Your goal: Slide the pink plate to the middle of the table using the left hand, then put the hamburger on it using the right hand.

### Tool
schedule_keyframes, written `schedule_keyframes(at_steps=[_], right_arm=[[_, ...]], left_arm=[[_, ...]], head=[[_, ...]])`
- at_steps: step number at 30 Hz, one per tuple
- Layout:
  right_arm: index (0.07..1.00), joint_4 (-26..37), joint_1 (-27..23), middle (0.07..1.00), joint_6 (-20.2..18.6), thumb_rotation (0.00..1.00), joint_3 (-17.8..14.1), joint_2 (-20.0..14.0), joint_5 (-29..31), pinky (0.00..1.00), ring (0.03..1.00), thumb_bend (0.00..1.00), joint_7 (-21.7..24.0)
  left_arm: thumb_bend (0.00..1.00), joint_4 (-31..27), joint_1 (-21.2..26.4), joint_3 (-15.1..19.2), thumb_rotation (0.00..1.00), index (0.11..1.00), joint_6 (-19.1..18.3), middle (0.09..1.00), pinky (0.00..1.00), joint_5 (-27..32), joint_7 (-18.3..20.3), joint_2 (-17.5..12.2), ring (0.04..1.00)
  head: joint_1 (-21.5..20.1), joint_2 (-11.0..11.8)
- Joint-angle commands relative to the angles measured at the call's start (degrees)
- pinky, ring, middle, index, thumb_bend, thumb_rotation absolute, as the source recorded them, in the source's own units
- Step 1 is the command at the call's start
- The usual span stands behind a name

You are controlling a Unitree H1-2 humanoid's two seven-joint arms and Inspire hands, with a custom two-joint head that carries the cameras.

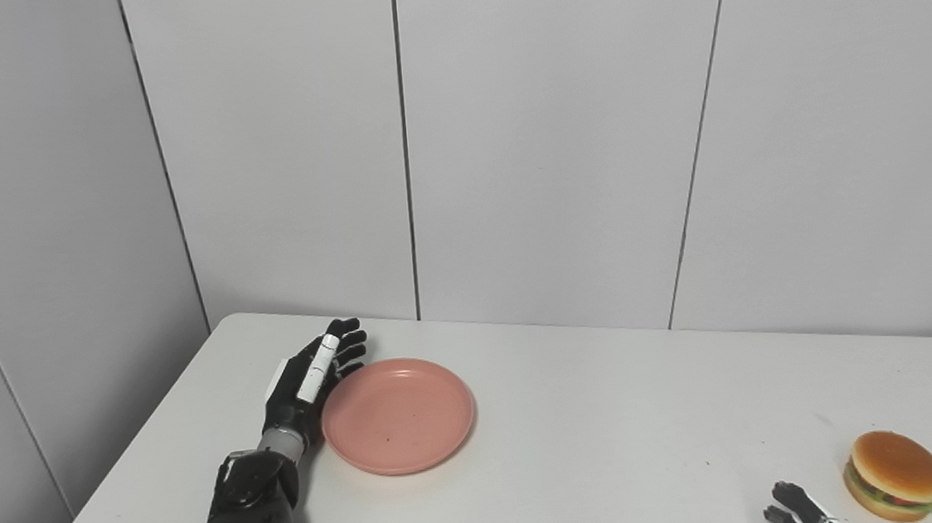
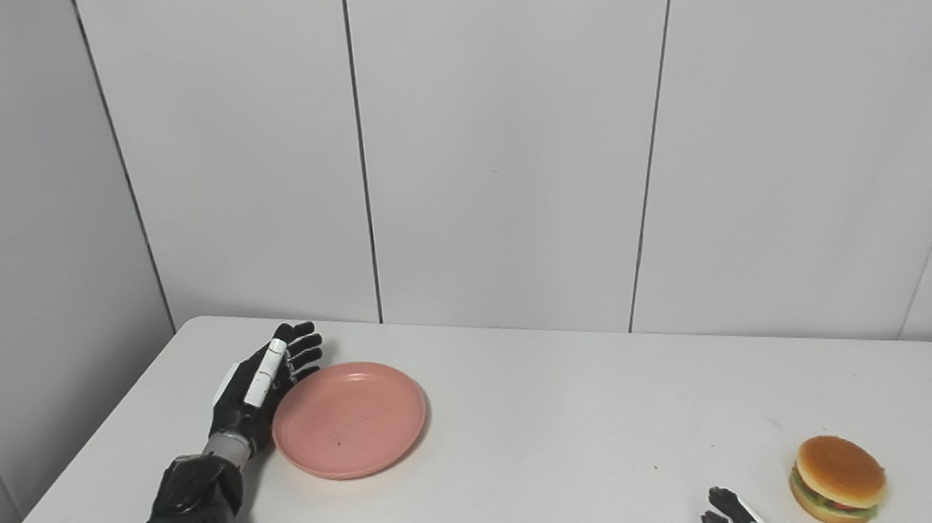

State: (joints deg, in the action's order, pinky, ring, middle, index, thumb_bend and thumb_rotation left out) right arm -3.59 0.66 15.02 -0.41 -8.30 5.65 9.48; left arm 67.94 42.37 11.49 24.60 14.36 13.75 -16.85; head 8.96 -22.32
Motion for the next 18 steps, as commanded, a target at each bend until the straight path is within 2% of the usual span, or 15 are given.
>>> schedule_keyframes(at_steps=[1,7,12,18], right_arm=[[0.860,-4.5,-0.4,0.901,-5.2,1.00,0.2,0.3,-0.3,0.87,0.868,0.89,-0.5],[0.860,-3.3,0.2,0.906,-6.0,1.00,0.5,0.4,-0.6,0.88,0.871,0.89,-0.6],[0.870,-1.8,0.7,0.909,-6.9,1.00,0.7,0.7,-0.9,0.88,0.869,0.87,-0.8],[0.875,-0.9,1.1,0.911,-7.7,1.00,0.8,0.9,-1.3,0.88,0.868,0.87,-0.9]], left_arm=[[0.91,-2.3,1.7,-0.1,0.76,0.745,1.7,0.798,0.80,-0.1,1.5,0.1,0.826],[0.95,-2.7,1.0,0.1,0.72,0.742,1.1,0.796,0.79,1.2,2.6,2.2,0.816],[0.99,-3.3,0.3,-0.8,0.73,0.726,1.5,0.795,0.79,-0.1,1.6,4.1,0.826],[0.96,-5.4,-1.0,-2.4,0.76,0.730,1.3,0.795,0.79,-1.4,1.1,5.9,0.829]], head=[[-0.2,-0.2],[-0.9,-0.8],[-1.5,-1.5],[-1.7,-1.8]])
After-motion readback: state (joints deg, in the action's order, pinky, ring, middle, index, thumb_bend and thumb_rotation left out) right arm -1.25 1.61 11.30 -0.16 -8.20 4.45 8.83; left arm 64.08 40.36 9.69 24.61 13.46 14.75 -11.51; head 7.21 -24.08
